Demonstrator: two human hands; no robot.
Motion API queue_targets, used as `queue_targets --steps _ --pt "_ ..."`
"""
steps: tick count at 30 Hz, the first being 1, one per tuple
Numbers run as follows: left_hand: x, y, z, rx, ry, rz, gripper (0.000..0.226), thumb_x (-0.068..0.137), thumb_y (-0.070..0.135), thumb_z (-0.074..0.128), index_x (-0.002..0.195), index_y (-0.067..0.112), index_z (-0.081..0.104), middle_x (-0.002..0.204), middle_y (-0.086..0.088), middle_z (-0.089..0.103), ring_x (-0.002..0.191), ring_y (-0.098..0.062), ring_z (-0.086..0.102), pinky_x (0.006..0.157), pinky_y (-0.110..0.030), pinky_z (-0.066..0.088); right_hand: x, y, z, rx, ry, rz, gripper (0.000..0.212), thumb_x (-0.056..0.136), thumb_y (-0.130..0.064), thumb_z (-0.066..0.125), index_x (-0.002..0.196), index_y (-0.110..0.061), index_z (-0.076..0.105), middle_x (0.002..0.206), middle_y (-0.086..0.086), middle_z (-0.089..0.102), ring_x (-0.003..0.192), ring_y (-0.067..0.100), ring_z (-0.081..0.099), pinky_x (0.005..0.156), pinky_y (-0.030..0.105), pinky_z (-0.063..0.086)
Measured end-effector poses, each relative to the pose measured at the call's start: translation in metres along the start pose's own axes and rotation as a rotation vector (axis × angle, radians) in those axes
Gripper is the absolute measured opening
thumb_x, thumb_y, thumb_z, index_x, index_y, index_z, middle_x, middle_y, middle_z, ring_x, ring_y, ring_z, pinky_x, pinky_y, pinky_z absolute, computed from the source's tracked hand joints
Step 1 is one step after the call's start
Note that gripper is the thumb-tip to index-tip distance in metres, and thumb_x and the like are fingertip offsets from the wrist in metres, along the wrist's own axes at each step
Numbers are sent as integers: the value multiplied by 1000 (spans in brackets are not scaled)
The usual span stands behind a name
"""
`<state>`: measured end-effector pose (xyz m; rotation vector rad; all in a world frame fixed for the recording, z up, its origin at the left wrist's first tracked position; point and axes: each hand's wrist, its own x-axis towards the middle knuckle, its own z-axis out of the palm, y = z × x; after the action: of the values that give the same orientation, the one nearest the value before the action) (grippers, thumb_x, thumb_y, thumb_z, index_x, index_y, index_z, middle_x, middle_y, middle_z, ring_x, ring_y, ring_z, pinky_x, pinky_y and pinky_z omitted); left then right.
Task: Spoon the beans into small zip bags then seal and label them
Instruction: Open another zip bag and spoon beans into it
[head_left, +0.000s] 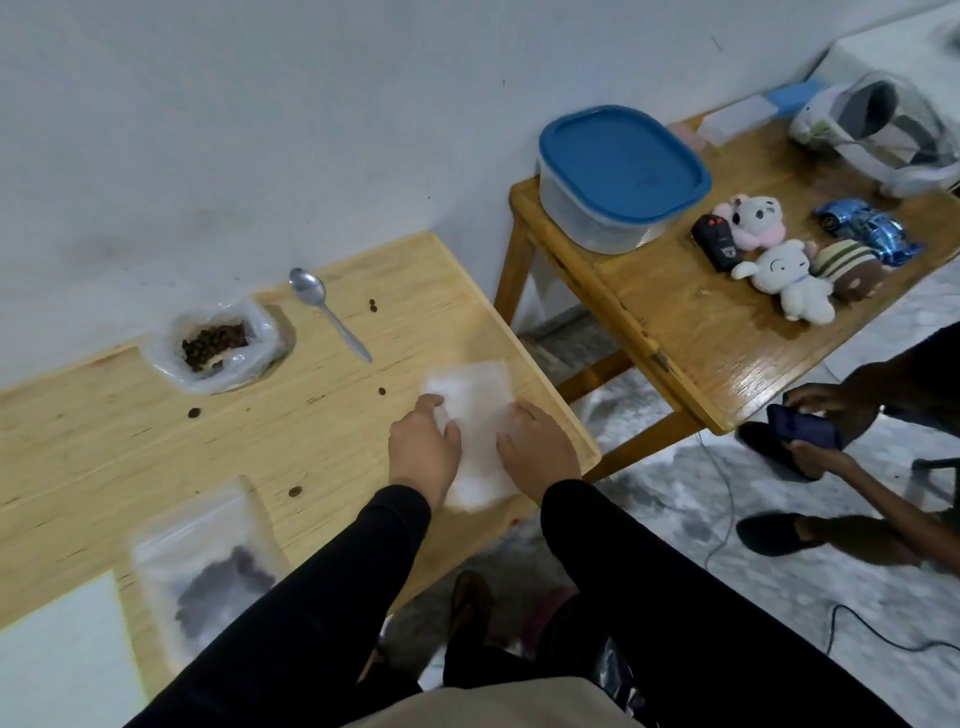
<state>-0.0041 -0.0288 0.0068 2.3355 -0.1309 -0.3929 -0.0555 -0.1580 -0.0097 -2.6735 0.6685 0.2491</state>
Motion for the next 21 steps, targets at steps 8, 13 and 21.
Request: queue_targets --steps 8,13,21 --pt "2 3 -29 -330 149 -20 30 91 16 58 121 21 55 98 1 59 79 -4 55 72 -5 40 -4 -34 -44 551 206 -23 36 88 -20 61 122 -11 57 117 6 59 103 16 58 89 20 42" --pt "4 -8 -69 -436 151 72 26 90 12 57 109 30 59 92 8 64 80 1 58 68 -2 38 -1 -77 -73 913 208 -56 62 81 -18 69 135 -29 39 99 -6 59 79 13 62 71 17 50" --pt "-2 -38 -159 -430 469 132 20 85 14 65 102 24 63 112 9 58 103 -8 56 89 -15 42 -8 -173 -84 903 169 -355 22 85 -14 63 105 -22 66 82 0 67 85 20 66 86 41 54"
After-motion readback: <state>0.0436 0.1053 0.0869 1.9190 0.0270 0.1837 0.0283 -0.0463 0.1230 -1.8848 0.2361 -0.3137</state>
